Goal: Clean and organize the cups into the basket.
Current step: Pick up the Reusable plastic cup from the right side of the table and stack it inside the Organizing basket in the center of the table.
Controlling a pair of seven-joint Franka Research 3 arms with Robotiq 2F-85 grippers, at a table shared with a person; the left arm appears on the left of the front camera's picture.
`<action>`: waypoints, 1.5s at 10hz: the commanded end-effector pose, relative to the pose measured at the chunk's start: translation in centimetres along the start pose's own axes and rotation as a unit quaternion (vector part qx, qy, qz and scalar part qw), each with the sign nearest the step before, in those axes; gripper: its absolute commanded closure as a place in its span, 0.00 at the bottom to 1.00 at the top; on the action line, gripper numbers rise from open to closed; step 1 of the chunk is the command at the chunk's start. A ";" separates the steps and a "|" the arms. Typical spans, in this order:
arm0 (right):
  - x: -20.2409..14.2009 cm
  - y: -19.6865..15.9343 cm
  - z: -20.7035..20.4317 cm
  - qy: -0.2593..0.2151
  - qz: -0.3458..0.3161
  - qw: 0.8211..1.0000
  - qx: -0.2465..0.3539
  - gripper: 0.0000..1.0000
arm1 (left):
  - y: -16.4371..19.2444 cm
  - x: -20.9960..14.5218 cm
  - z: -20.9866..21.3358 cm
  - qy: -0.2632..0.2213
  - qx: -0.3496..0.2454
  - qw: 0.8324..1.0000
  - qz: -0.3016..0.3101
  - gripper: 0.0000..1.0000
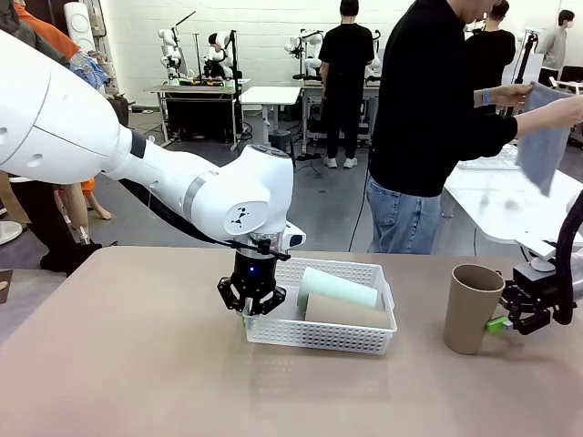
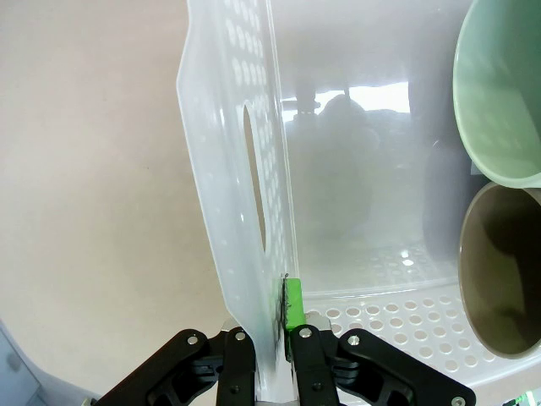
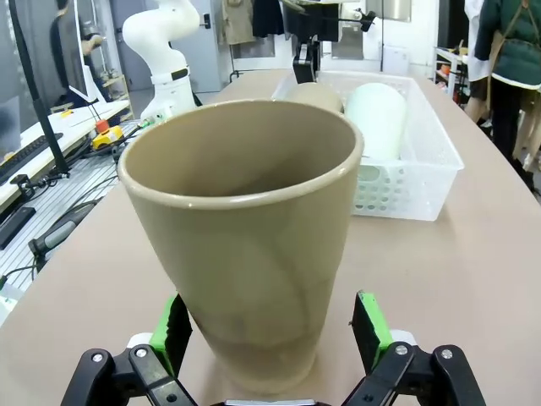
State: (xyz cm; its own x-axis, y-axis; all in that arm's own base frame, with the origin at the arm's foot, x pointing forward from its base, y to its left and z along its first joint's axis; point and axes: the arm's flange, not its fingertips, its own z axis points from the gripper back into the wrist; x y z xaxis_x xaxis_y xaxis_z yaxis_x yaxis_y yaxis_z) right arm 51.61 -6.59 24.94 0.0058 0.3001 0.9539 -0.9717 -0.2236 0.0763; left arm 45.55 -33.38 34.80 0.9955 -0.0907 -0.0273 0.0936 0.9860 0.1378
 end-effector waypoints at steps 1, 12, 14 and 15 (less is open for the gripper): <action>-0.4 -1.0 -1.1 0.022 -0.002 0.999 0.024 0.00 | -0.1 -0.3 -0.5 0.004 0.005 1.000 -0.004 1.00; -1.1 -1.3 -4.1 0.025 0.007 0.995 0.099 1.00 | -0.1 -0.3 -0.5 0.004 0.005 1.000 -0.004 1.00; -1.1 -1.3 -4.1 0.023 0.008 0.994 0.102 1.00 | -0.1 -0.3 -0.5 0.004 0.005 1.000 -0.004 1.00; -1.0 -1.3 -4.1 0.022 0.009 0.995 0.102 1.00 | -0.1 -0.3 -0.5 0.004 0.005 1.000 -0.004 1.00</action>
State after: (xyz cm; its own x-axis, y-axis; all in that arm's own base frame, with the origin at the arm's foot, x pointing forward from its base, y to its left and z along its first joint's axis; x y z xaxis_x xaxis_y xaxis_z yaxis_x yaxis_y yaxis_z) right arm 51.61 -2.68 22.80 -0.0132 0.3417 0.9397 -0.9166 -0.3797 0.1252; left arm 45.54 -33.38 34.80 0.9955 -0.0908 -0.0274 0.0937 0.9860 0.1378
